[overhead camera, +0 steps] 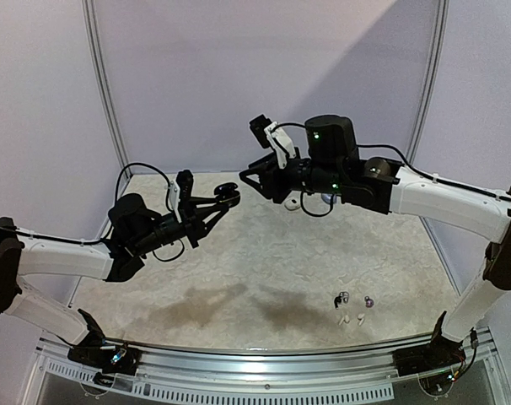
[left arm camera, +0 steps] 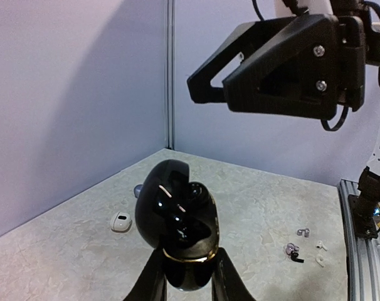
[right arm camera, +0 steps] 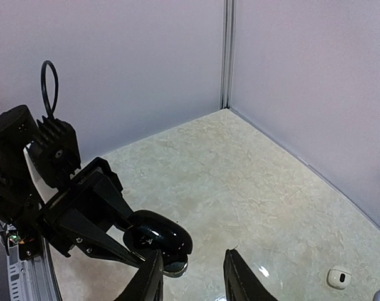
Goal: Insert the wireless bluetooth earbuds into the charging case
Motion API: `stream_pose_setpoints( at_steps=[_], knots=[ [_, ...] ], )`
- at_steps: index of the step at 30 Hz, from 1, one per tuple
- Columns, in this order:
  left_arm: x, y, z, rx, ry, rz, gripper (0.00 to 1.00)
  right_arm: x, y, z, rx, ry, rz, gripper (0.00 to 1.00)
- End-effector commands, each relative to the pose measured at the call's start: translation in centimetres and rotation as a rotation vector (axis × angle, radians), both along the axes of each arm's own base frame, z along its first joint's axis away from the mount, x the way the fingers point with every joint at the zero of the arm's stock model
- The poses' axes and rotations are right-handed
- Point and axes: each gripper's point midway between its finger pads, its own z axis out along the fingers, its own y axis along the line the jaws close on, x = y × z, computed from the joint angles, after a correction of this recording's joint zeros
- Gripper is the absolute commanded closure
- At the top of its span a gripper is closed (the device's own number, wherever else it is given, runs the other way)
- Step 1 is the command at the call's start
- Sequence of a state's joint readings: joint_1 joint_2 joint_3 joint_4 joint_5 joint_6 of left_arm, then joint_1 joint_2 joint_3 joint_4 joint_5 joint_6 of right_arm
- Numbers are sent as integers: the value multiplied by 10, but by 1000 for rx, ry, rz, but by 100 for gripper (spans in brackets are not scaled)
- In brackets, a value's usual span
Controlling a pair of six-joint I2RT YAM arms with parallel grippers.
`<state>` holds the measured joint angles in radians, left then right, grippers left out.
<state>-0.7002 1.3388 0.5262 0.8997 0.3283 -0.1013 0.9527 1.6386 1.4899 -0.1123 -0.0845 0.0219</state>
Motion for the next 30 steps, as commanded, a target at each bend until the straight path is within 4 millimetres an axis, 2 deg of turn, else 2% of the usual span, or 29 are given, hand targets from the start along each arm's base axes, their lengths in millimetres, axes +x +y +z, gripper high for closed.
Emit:
stream_pose_setpoints(
  at_steps=[1, 6, 14, 20, 26, 30],
  knots=[
    [-10, -4, 3, 13, -39, -36, 100, -3, 3, -21, -28, 69, -3, 65],
    [-15, -7, 4, 18, -55, -64, 100, -1, 8, -38, -77, 72, 9, 54],
    [-24, -12, 5, 37, -90, -125, 100, 3, 14, -55, -143, 52, 30, 52],
    [-34, -18, 1, 81, -155, -187, 100, 5, 14, -53, -142, 38, 22, 53],
    [-32, -17, 2, 89, -181, -176, 100, 4, 13, -61, -166, 52, 26, 53],
    [-22, -14, 0, 67, -107, -130, 100, 3, 14, -55, -163, 61, 40, 52]
  ],
)
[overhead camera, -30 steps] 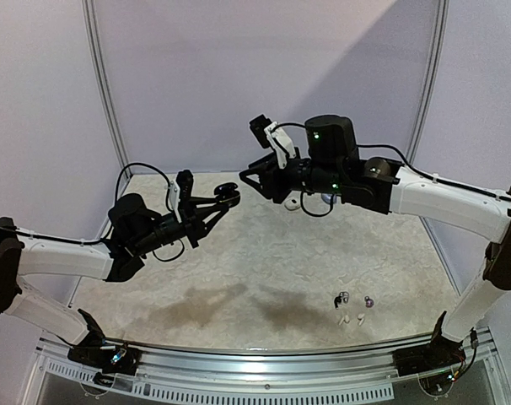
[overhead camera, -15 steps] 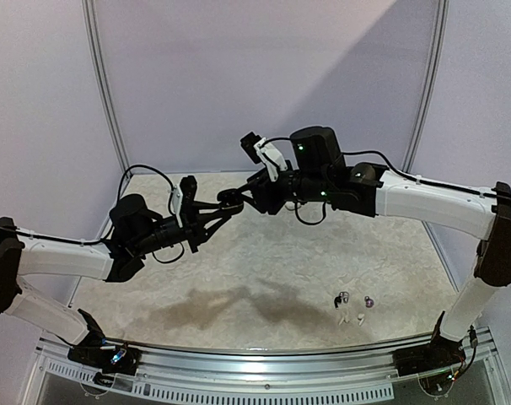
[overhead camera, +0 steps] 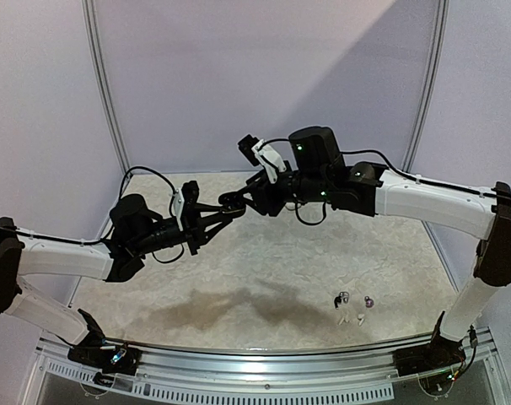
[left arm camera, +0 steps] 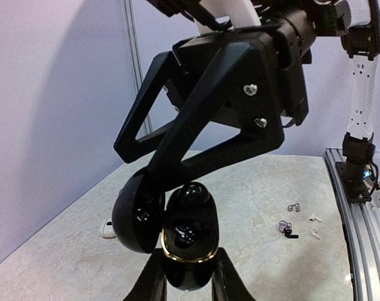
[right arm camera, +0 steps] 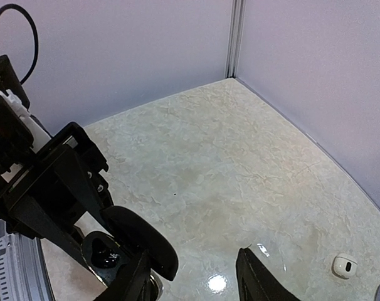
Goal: Insert the wireless bluetooth earbuds into the charging case
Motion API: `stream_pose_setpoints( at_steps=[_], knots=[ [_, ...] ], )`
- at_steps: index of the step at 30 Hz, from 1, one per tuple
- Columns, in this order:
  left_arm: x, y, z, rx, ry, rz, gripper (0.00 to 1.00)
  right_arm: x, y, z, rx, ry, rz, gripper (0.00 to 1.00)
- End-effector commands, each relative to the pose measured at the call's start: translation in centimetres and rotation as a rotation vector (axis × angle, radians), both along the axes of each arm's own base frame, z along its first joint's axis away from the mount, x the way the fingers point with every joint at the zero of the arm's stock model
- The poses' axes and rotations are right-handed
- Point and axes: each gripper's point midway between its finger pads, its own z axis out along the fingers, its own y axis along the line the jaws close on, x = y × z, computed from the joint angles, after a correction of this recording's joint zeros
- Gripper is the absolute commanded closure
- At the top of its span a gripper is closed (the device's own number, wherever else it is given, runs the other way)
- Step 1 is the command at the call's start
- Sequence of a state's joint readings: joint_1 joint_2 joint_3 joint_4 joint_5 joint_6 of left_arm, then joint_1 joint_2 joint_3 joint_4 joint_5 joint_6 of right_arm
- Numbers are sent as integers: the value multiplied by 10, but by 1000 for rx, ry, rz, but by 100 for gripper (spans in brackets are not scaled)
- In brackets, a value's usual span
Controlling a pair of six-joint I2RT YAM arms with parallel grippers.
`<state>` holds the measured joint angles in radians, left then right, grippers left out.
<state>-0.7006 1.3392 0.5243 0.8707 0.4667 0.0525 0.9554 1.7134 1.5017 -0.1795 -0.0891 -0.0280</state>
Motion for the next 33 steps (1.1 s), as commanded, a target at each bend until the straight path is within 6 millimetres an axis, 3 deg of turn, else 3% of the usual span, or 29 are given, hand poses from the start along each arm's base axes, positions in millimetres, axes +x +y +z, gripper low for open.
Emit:
stream_pose_setpoints(
  at_steps=[1, 5, 15, 17, 19, 22, 23, 25, 29, 33],
  knots=[
    [1, -2, 8, -39, 44, 9, 100, -1, 4, -4, -30, 29, 15, 52],
    [1, -2, 4, -67, 133, 10, 100, 2, 1, 16, 23, 29, 17, 51],
    [5, 2, 3, -71, 132, 46, 100, 4, -4, 54, 123, 14, -7, 49],
    [7, 4, 3, -73, 135, 61, 100, 20, -21, 56, 128, 36, -128, 46],
    [9, 6, 3, -73, 132, 78, 100, 48, -65, 47, 119, 130, -397, 44],
    [11, 7, 1, -69, 131, 93, 100, 65, -149, -11, 2, 392, -795, 42],
    [11, 7, 1, -69, 130, 96, 100, 60, -174, -36, -40, 492, -902, 42],
    [12, 7, 1, -70, 128, 97, 100, 40, -200, -80, -129, 637, -1017, 42],
    [12, 7, 0, -65, 130, 97, 100, -5, -211, -142, -263, 872, -1051, 41],
    [11, 7, -1, -61, 130, 93, 100, -44, -215, -186, -362, 1061, -1090, 45]
  ],
)
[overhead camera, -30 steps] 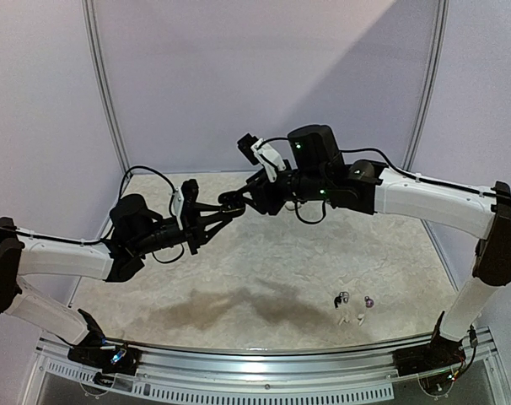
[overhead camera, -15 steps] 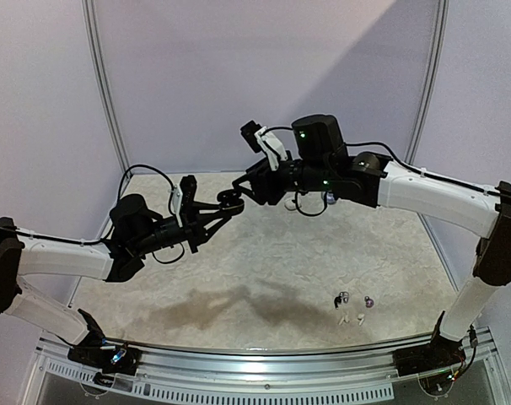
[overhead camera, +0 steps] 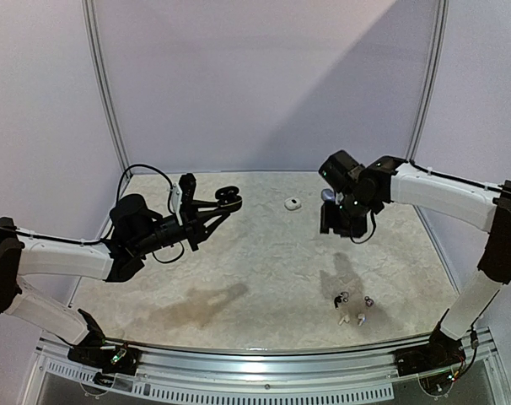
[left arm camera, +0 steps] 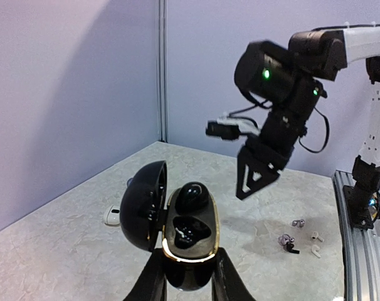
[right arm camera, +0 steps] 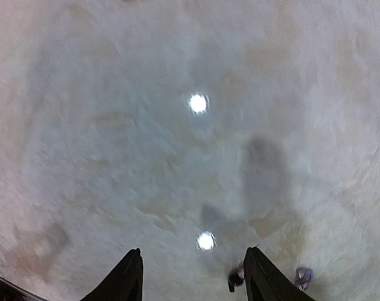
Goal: Insert the wireless bluetooth earbuds into the charging case
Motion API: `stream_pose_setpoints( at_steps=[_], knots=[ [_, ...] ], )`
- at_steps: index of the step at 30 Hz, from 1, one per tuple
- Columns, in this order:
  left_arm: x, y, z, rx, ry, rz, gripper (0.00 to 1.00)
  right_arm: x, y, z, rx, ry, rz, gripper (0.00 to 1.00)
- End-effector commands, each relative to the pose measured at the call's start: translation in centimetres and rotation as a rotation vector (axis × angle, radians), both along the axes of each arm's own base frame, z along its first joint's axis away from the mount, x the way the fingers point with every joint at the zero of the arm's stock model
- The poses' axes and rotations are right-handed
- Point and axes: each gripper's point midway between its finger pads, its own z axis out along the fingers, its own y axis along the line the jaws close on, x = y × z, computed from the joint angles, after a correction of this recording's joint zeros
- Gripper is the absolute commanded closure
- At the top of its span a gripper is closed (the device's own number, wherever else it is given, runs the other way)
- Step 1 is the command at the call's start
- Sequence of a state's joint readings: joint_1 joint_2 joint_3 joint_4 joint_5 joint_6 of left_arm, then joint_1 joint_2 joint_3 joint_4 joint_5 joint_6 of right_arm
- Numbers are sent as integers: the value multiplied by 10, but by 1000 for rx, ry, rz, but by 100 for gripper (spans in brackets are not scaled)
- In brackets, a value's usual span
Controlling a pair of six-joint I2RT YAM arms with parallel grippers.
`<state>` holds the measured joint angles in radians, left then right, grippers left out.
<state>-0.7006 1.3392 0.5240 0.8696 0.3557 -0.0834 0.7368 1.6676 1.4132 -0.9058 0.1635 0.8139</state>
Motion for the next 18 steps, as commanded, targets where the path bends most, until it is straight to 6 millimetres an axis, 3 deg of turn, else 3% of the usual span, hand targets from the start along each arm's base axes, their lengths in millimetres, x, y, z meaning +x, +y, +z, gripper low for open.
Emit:
stream_pose_setpoints(
  at_steps=[1, 7, 12, 18],
  knots=[
    [-6, -2, -1, 1, -1, -11, 100, -66, -11, -53, -54, 304, -109, 46],
    [-7, -3, -1, 4, -4, -17, 100, -94, 0, -80, -62, 409, -110, 48],
    [-8, -2, -1, 6, -8, -17, 100, -109, -9, -99, -91, 473, -141, 60],
    [-7, -2, -1, 7, -11, -17, 100, -123, -12, -114, -96, 515, -164, 59]
  ],
)
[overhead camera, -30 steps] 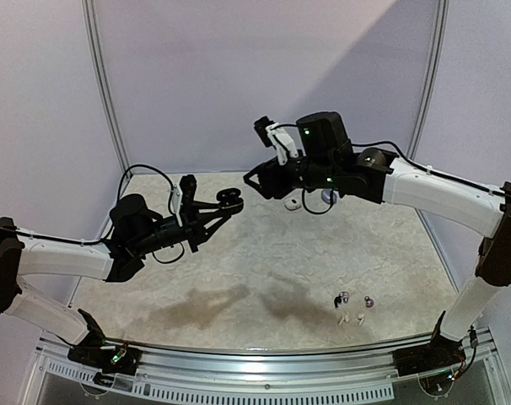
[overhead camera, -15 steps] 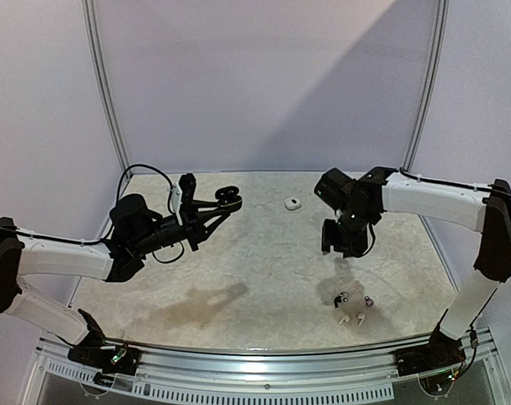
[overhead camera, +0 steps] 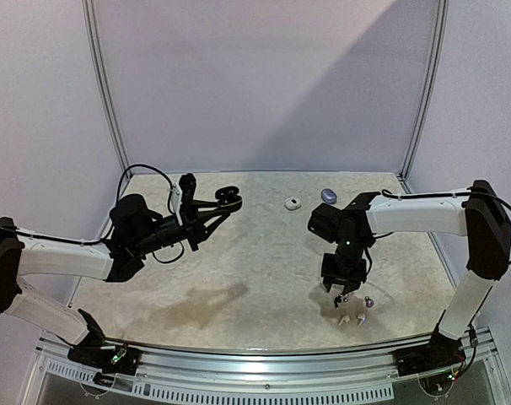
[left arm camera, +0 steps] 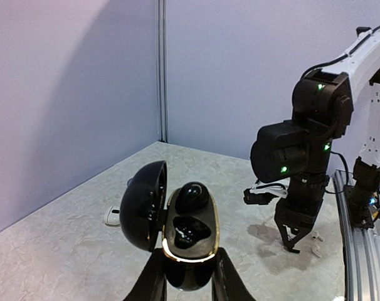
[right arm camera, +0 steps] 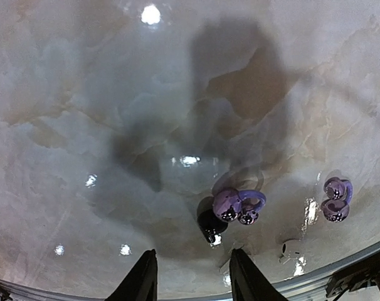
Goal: Insert the wireless bluetooth earbuds into the charging case
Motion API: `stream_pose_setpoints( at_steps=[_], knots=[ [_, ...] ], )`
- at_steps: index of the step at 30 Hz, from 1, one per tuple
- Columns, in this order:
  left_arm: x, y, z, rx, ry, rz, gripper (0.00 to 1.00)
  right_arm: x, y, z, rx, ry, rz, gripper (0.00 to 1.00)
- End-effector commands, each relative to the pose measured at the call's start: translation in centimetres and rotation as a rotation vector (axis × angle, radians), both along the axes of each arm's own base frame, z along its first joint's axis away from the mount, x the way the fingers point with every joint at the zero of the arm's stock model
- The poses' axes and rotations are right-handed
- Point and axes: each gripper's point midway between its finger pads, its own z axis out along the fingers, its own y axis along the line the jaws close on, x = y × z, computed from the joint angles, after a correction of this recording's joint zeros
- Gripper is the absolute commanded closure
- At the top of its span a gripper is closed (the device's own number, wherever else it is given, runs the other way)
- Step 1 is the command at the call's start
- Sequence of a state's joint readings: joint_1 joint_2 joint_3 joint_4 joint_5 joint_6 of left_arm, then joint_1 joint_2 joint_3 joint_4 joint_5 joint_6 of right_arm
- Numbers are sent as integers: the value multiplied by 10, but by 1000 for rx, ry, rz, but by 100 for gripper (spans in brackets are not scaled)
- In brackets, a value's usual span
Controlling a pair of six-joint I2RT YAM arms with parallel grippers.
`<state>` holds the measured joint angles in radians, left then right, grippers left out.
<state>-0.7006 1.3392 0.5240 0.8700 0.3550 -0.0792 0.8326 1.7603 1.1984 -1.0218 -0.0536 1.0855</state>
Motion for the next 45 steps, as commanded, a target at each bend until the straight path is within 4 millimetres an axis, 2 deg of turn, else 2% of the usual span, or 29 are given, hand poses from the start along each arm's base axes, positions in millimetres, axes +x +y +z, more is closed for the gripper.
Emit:
stream_pose_setpoints(
  at_steps=[1, 7, 15, 23, 36, 45],
  knots=[
    [-7, -2, -1, 5, -7, -18, 100, -12, -1, -15, -11, 44, -38, 59],
    [-8, -3, -1, 6, -6, -20, 100, -14, -1, -30, -16, 63, -34, 60],
    [-7, -3, 1, 5, -13, -22, 100, -10, -6, -39, -55, 52, -20, 69],
    [-6, -5, 2, 6, -13, -26, 100, -7, -12, -47, -76, 55, -7, 69],
    [-7, -4, 1, 10, -15, -27, 100, 1, -27, -44, -156, 38, 117, 67],
    [-7, -4, 0, 13, -19, -26, 100, 11, -29, -39, -179, 5, 234, 69]
  ],
)
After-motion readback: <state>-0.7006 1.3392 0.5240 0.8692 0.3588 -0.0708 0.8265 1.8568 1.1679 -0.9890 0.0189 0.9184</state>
